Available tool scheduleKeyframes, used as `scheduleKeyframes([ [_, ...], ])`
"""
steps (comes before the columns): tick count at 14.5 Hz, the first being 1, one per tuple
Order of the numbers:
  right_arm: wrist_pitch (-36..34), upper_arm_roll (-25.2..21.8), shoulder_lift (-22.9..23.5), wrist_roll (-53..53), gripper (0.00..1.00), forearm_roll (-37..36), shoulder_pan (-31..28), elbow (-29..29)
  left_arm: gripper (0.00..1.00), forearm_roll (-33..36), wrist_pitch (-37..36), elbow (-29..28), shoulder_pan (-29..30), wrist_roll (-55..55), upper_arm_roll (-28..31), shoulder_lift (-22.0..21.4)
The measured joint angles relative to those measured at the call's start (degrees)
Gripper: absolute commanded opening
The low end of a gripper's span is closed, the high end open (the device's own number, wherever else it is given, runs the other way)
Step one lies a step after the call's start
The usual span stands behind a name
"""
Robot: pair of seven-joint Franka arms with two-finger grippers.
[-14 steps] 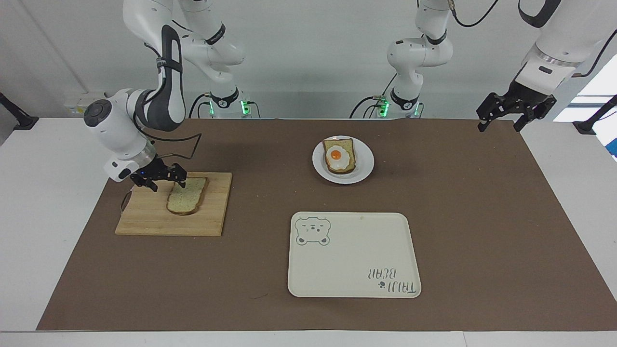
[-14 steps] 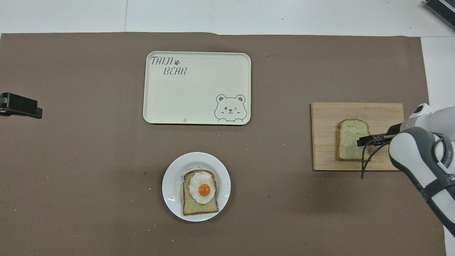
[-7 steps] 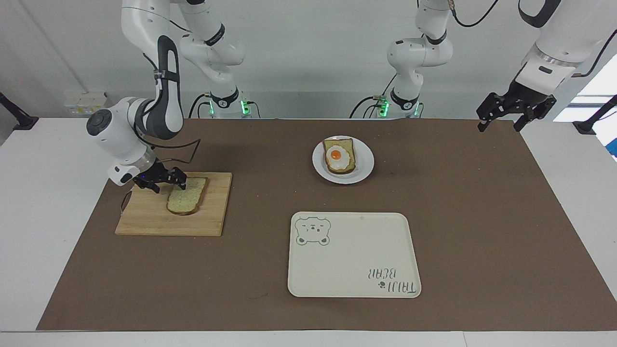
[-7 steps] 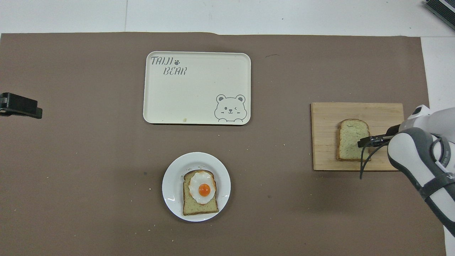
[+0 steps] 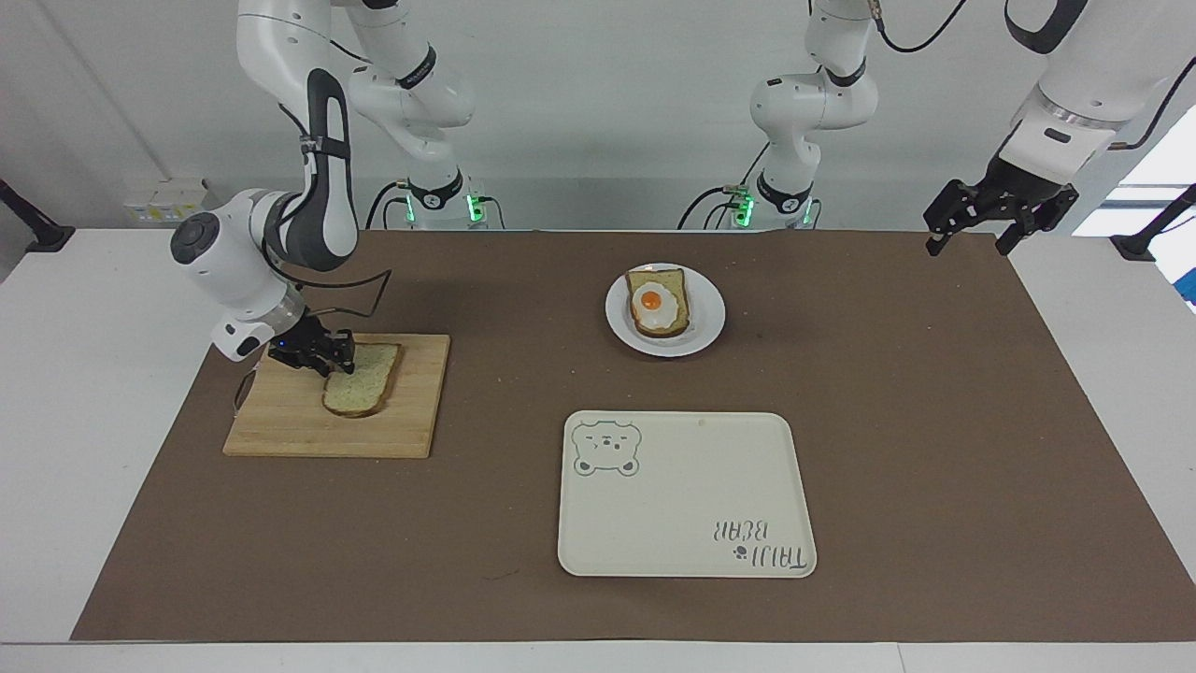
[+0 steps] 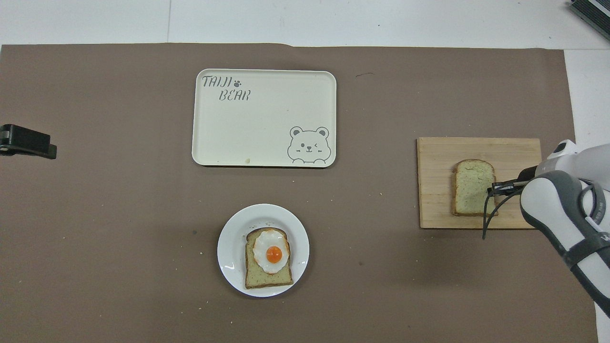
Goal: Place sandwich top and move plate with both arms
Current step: 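Close the right gripper on the bread slice edge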
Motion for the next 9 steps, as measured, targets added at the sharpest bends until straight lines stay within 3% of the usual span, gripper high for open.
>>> scheduleKeyframes([
  [9,-0.5,0.1,0.0,0.2,0.0,0.0,0.0,0.8,1.0,0.0,0.0,0.0,0.0,0.0,0.0,0.0],
])
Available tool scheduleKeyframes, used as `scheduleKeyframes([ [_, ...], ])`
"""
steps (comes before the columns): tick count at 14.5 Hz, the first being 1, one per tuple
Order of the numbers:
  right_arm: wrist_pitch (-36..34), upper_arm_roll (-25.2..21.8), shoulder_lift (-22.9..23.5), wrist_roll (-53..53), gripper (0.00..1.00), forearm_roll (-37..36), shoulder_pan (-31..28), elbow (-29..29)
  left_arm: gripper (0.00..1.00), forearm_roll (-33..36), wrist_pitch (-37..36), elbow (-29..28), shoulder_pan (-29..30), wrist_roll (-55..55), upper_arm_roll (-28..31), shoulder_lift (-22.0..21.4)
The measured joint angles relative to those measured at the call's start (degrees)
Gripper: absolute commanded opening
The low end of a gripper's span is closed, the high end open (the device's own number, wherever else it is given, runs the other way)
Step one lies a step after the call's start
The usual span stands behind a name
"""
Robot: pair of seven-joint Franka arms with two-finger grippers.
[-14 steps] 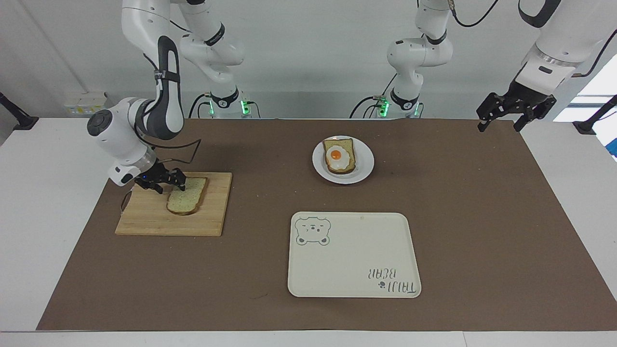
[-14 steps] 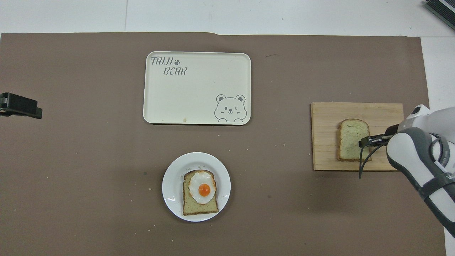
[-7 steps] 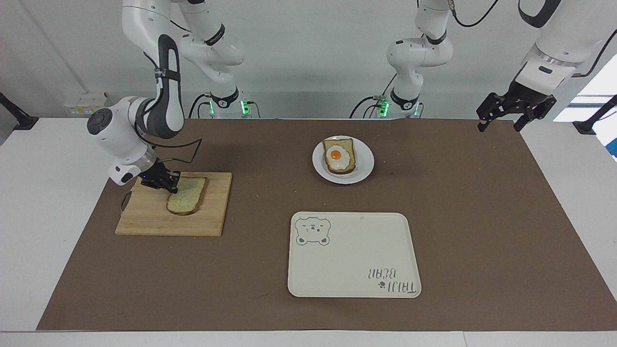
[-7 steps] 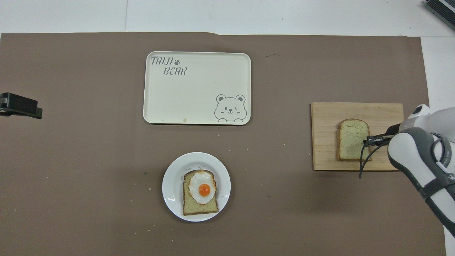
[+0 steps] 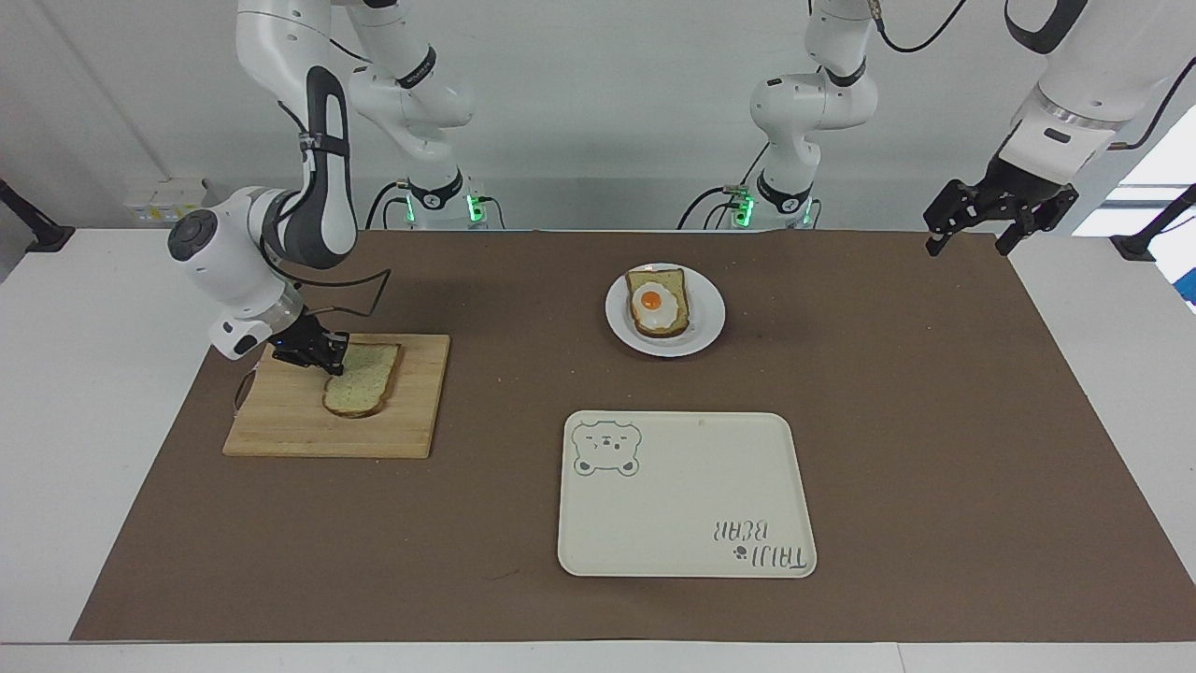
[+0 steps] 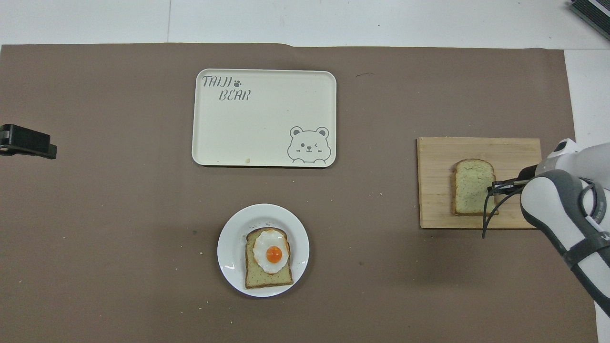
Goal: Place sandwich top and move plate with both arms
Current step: 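Close the right gripper on the bread slice edge, then lift the bread slice with the right gripper toward the white plate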
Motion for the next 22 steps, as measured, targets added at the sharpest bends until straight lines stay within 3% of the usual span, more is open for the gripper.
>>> scheduleKeyframes([
  [14,-21.7,2.2,-2.9,0.0,0.0,0.0,1.1,14.6,1.0,0.0,0.0,0.0,0.0,0.0,0.0,0.0],
  [22,-26.0,3.6,-5.1,10.4,0.0,5.5,9.8,17.2,1.0,0.0,0.0,0.0,0.0,0.0,0.0,0.0],
])
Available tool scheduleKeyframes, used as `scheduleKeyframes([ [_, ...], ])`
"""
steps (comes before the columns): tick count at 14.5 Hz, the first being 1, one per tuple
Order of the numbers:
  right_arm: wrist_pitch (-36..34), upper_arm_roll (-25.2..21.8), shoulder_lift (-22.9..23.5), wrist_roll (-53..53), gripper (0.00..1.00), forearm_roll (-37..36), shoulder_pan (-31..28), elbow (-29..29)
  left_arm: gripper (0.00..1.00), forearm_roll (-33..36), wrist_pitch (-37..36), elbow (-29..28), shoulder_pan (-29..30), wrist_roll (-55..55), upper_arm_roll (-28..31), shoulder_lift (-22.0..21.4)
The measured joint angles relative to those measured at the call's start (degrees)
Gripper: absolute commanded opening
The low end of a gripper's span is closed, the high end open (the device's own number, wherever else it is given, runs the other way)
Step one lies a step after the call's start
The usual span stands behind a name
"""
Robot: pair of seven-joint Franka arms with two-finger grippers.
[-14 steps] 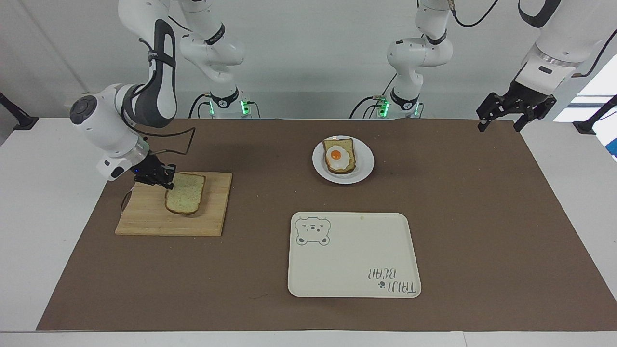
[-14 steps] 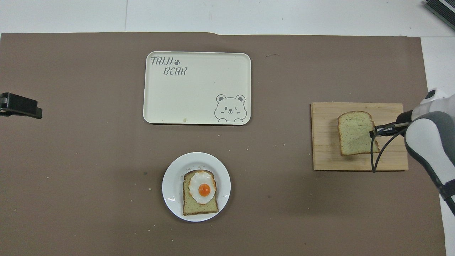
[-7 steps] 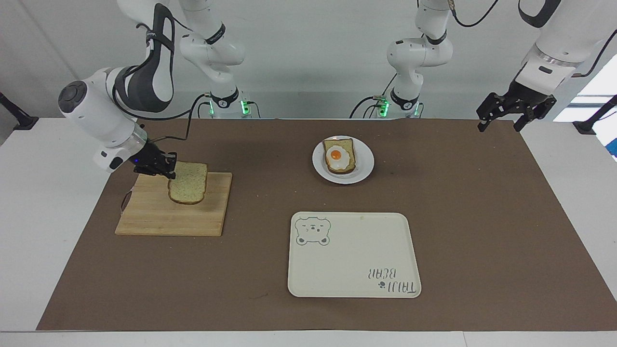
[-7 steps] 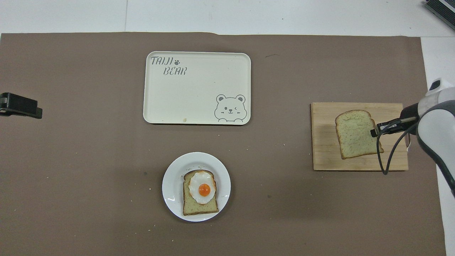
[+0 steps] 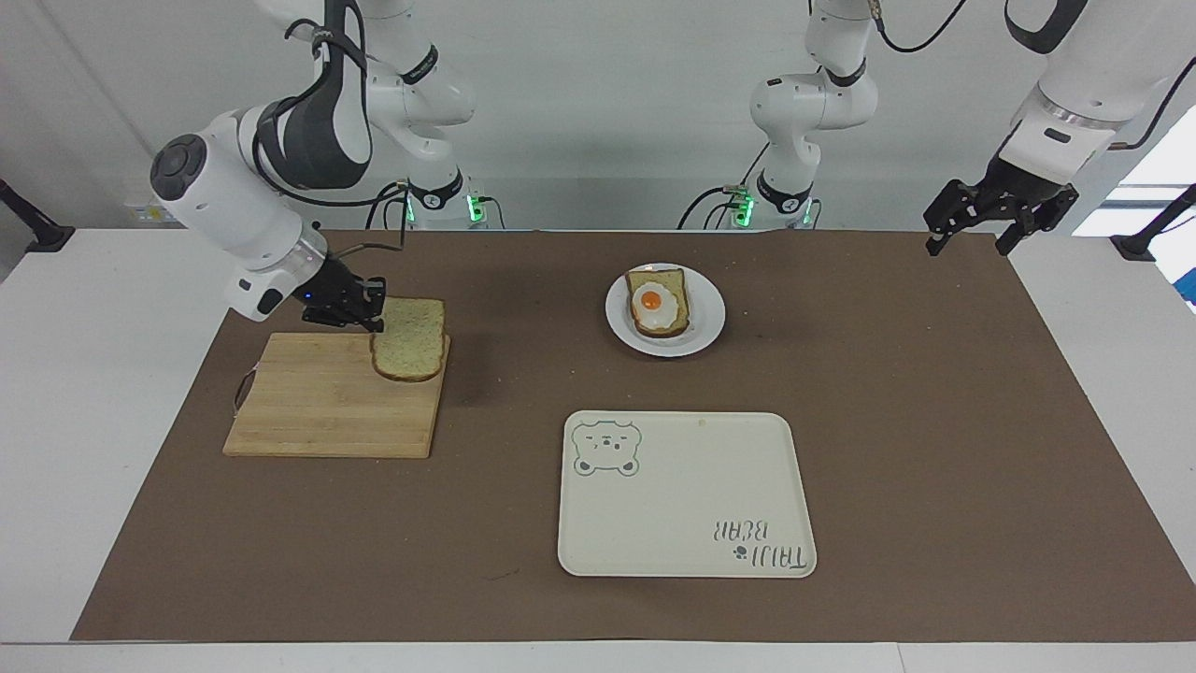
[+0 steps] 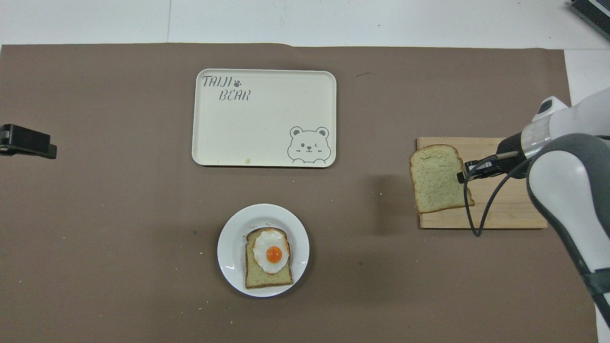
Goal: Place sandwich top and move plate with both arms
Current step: 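Lift the bread slice with the right gripper toward the white plate, then lower the bread slice onto the fried egg and open the right gripper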
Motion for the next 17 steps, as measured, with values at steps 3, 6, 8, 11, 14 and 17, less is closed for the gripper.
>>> scheduleKeyframes([
  [3,0.0,0.3,-0.1,6.1,0.0,2.1,4.6,0.0,1.0,0.0,0.0,0.0,0.0,0.0,0.0,0.0],
  [6,0.0,0.4,0.0,9.4,0.0,3.1,8.5,-0.1,1.0,0.0,0.0,0.0,0.0,0.0,0.0,0.0],
  [8,0.6,0.5,0.0,12.0,0.0,3.2,11.2,-0.2,1.0,0.0,0.0,0.0,0.0,0.0,0.0,0.0],
  [11,3.2,0.6,0.1,17.3,0.0,3.2,16.3,-0.9,1.0,0.0,0.0,0.0,0.0,0.0,0.0,0.0],
  [14,6.0,0.7,0.2,23.2,0.0,5.8,21.2,-2.2,1.0,0.0,0.0,0.0,0.0,0.0,0.0,0.0],
  [17,11.3,0.8,0.8,29.3,0.0,7.4,26.8,-3.8,1.0,0.0,0.0,0.0,0.0,0.0,0.0,0.0],
])
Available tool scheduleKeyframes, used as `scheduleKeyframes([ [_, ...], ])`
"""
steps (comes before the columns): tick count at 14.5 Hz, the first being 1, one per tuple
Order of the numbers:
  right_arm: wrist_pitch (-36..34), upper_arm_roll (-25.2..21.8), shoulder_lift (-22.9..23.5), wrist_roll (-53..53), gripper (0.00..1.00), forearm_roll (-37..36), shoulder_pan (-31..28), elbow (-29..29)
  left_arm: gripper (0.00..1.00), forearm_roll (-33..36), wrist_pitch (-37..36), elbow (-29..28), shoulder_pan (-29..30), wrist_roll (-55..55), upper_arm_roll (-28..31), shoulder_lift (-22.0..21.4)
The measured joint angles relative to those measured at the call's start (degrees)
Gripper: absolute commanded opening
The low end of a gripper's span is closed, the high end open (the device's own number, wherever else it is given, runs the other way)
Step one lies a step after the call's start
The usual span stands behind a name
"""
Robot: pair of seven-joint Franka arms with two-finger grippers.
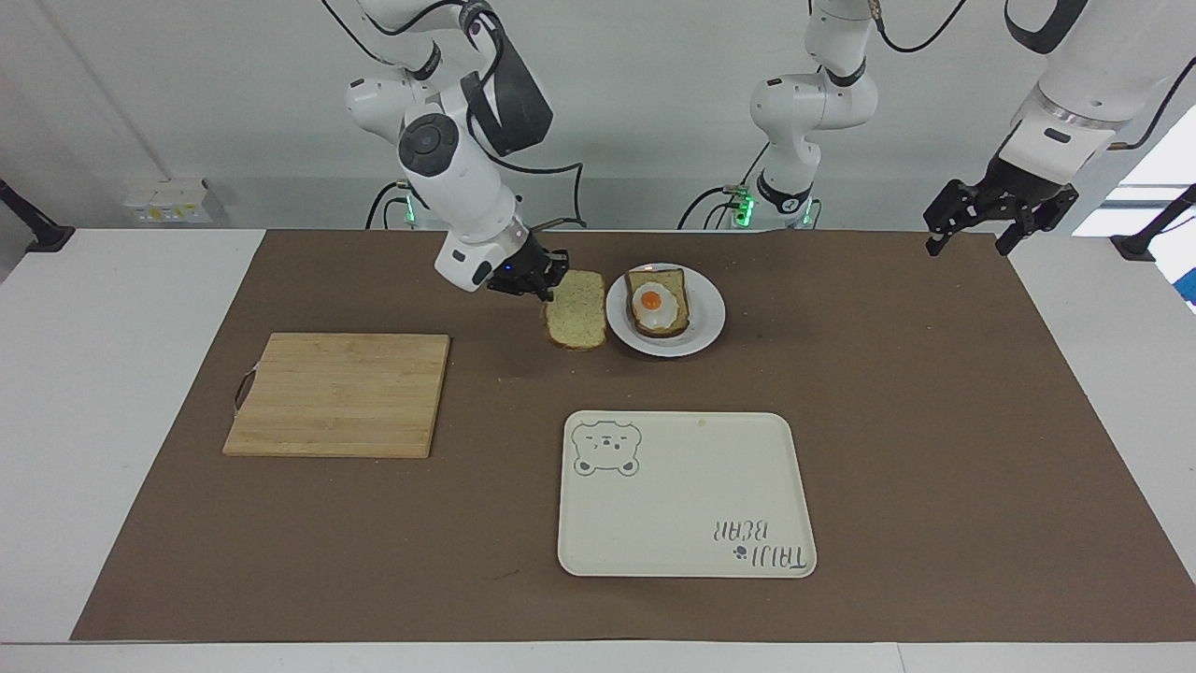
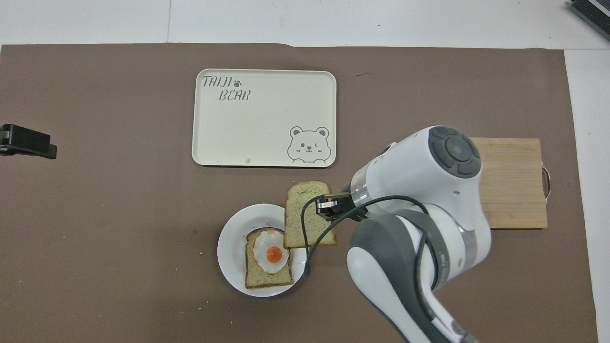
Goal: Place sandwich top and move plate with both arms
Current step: 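Lower the bread slice onto the fried egg and open the right gripper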
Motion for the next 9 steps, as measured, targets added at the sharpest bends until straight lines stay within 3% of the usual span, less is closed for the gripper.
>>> scheduleKeyframes([
  [9,7.8,0.1,1.2,1.5,0.0,4.4,7.5,-5.4,1.0,0.0,0.0,0.0,0.0,0.0,0.0,0.0],
])
